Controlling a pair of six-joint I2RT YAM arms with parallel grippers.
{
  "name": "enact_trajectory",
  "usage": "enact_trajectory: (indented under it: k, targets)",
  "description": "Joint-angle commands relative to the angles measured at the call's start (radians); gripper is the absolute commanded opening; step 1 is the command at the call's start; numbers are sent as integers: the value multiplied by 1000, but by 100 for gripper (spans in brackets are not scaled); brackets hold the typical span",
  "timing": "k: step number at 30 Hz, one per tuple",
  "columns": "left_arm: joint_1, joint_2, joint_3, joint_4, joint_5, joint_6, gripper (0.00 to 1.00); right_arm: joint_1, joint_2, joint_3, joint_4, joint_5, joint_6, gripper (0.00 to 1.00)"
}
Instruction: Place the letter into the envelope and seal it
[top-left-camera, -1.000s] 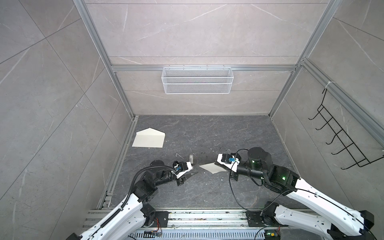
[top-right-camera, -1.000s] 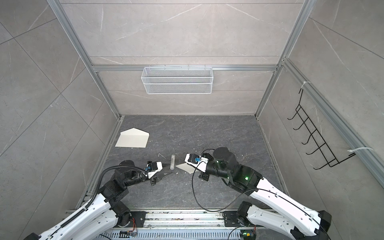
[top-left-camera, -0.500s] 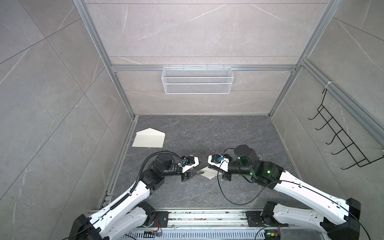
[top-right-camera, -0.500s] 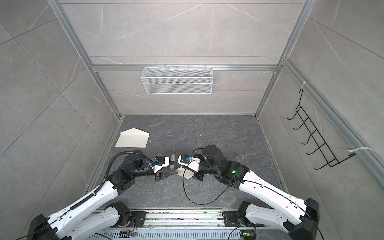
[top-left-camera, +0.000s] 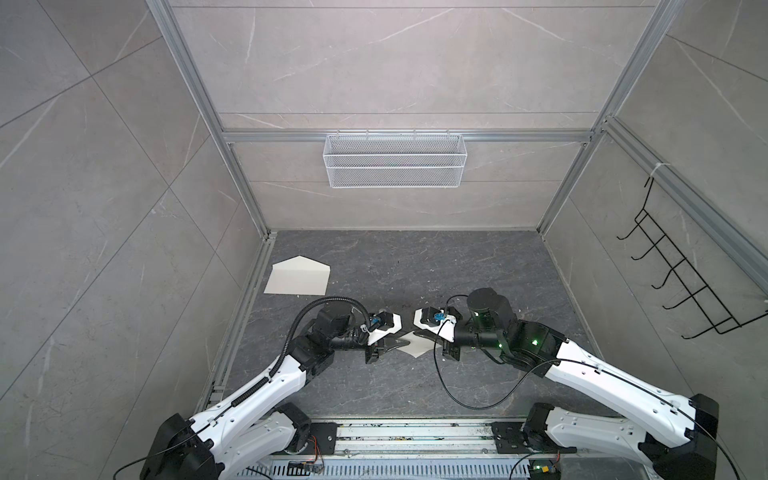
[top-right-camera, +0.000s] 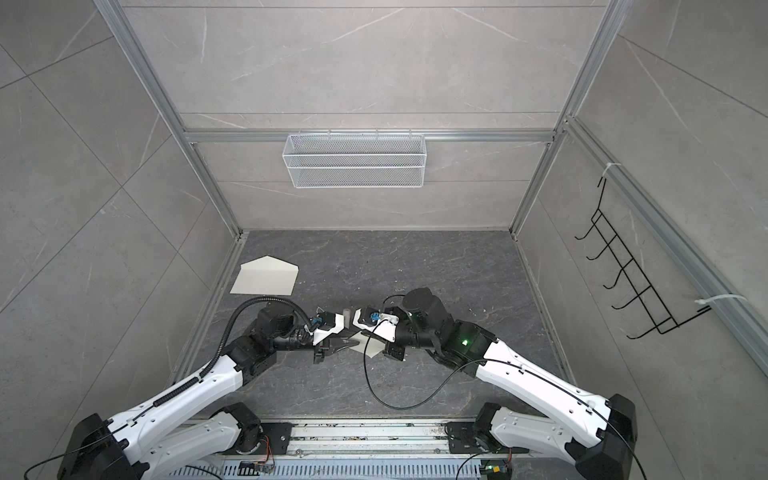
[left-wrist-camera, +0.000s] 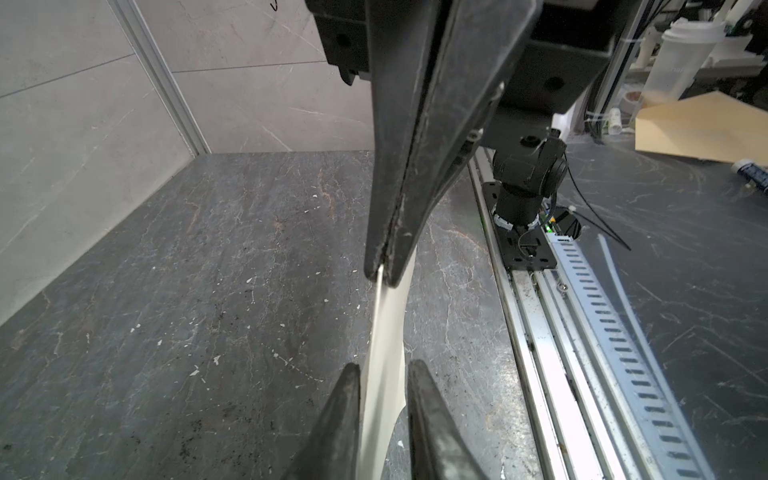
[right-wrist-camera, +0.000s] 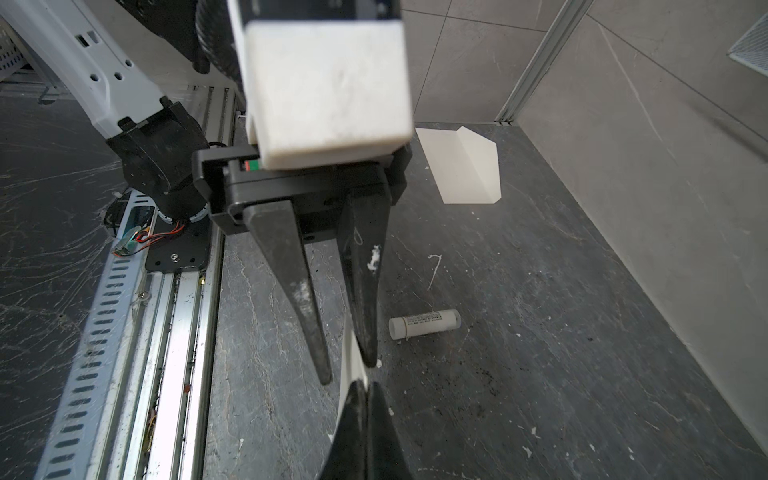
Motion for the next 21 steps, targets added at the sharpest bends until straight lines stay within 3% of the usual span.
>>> enact_trajectory:
  k: [1, 3, 8, 10, 11, 12, 14, 15, 21]
  targets:
    - [4, 4, 38, 42, 28, 2, 11, 8, 6, 30, 33, -11, 8, 0]
    - [3, 11, 38, 53, 21, -12, 1, 7, 3, 29, 40, -6, 13, 5]
    - [3, 23, 34, 125, -59, -129, 0, 6, -37, 21, 72, 66, 78, 27]
    - [2, 18, 18, 181, -90, -186, 0, 6, -85, -22, 140, 93, 123, 44]
    - [3, 16, 8, 209, -105, -209, 0, 6, -103, -47, 173, 97, 136, 57]
    - [4, 11, -2, 236, -121, -237, 0, 7, -133, -83, 224, 105, 159, 79]
    - [5, 0, -16, 275, -153, -288, 0, 0, -182, -151, 312, 119, 195, 95]
    - [7, -6, -15, 281, -160, -304, 0, -6, -200, -171, 334, 124, 212, 99]
    - [66, -57, -28, 359, -149, -470, 0, -122, -256, -317, 520, 45, 392, 99]
